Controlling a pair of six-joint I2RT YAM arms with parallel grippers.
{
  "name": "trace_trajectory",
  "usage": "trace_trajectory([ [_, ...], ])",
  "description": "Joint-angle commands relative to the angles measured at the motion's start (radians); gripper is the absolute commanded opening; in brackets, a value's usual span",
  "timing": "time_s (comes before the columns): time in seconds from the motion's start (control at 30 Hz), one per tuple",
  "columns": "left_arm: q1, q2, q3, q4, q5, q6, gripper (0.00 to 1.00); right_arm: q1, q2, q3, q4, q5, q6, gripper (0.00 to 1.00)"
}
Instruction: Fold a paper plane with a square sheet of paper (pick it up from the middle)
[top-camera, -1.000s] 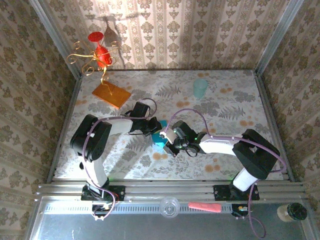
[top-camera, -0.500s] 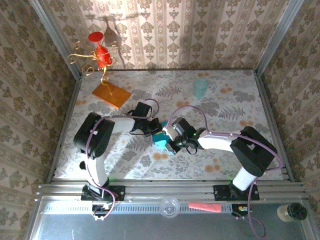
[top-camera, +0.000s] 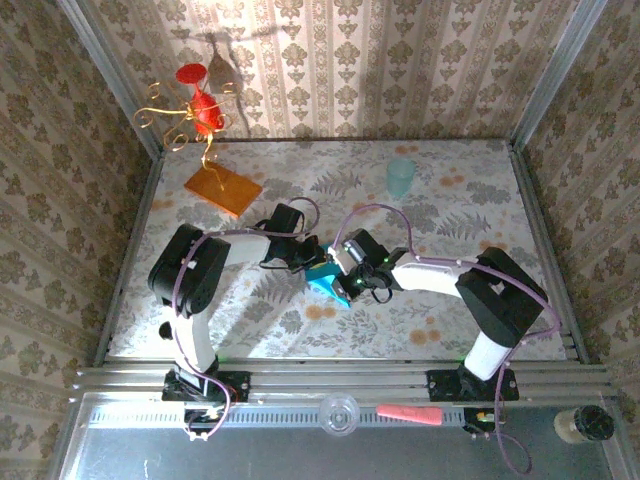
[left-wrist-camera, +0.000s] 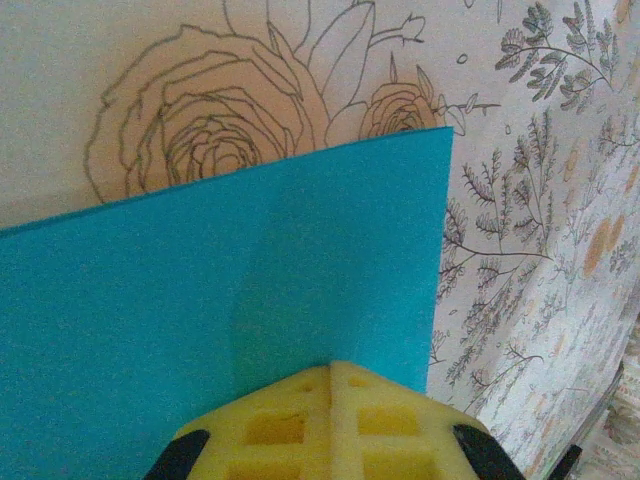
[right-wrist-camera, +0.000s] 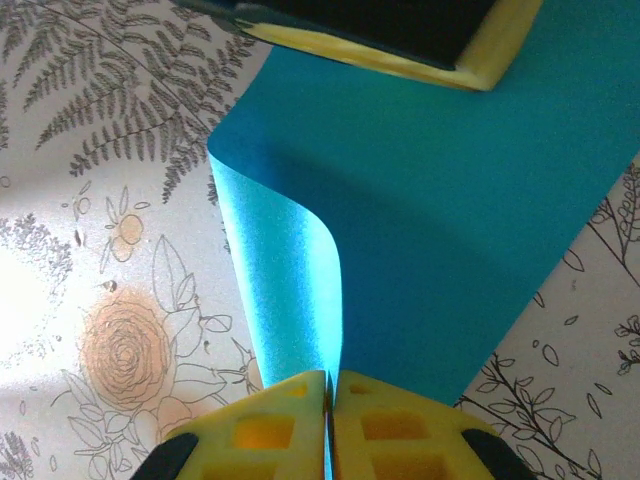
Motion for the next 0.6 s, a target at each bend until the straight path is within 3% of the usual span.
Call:
trace_trajectory([
  [0.0,-0.011,0.036,0.007,-0.060,-0.011,0.020,0.06,-0.008,0.021,0.031,-0.061,0.018,0.033,0.12],
  [0.57,0.022,-0.112,-0.033,-0.077,-0.068,-0.007,0.08,-0.021,0.026,0.031,-0.059,-0.014,0.060,0.12],
])
